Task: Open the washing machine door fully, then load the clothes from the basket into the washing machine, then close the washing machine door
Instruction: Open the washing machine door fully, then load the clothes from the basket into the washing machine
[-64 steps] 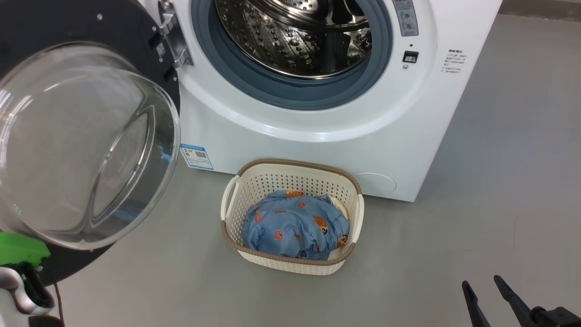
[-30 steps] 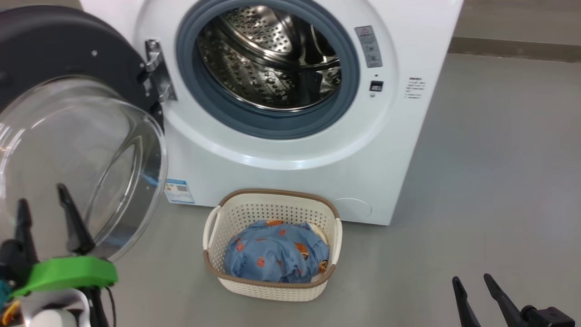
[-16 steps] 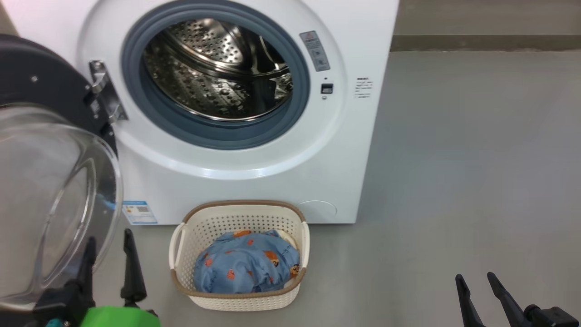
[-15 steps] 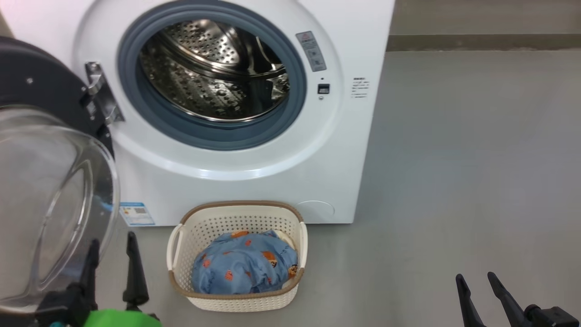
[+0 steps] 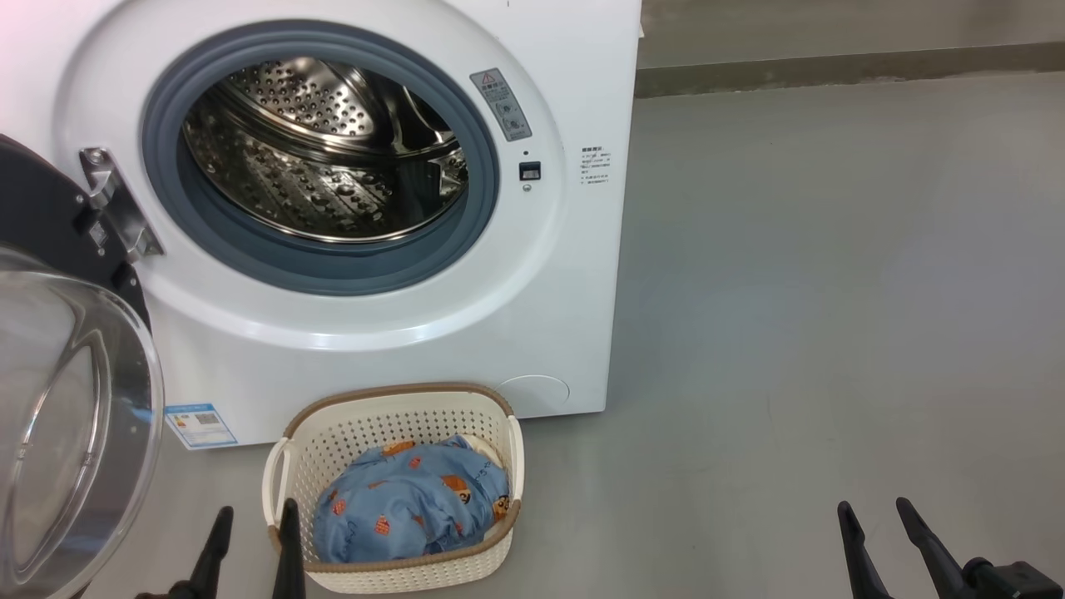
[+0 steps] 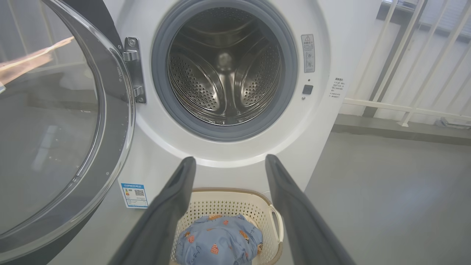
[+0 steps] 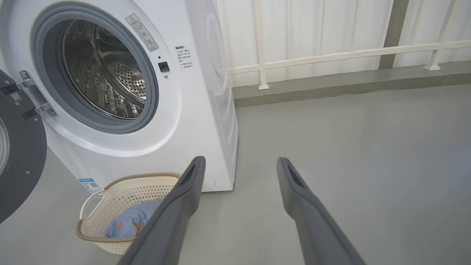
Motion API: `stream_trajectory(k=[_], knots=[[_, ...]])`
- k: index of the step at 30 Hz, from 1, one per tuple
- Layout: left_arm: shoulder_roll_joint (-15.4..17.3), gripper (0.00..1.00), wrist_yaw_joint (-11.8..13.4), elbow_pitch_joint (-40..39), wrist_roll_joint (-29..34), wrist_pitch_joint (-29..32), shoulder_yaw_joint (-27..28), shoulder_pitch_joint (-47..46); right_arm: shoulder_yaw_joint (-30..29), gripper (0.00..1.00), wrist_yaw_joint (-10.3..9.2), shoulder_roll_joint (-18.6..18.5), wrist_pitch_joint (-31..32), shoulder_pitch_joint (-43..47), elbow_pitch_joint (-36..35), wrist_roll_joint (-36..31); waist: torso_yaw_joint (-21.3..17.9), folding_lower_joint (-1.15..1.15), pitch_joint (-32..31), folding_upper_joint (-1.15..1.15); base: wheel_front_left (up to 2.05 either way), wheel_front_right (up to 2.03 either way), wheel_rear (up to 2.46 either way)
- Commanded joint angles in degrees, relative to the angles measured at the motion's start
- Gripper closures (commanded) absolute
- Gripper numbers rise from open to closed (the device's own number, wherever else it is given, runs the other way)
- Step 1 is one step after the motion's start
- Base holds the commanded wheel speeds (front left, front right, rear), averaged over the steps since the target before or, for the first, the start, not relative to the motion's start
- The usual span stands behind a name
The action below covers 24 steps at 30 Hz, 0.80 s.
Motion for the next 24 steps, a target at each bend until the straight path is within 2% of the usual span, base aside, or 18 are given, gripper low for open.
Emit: stream_trajectory(k=[1,24], knots=[[0.67,0.00,-0.40,-1.45,0.44,-0.36,1.31,-0.67,1.15,0.00,0.09,-0.76,-0.69,-1.48,-1.24,-1.00,-0.17,0.00,-0.04,0.00,0.00,0.00,0.00],[0.66,0.00,0.61,-2.88,-0.41,-0.36,1.54,0.98,1.86,0.00,0.09,-1.09,-0.69,-1.83,-0.94,-1.16,1.04,0.00,-0.94,0.00,0.00,0.00,0.00]])
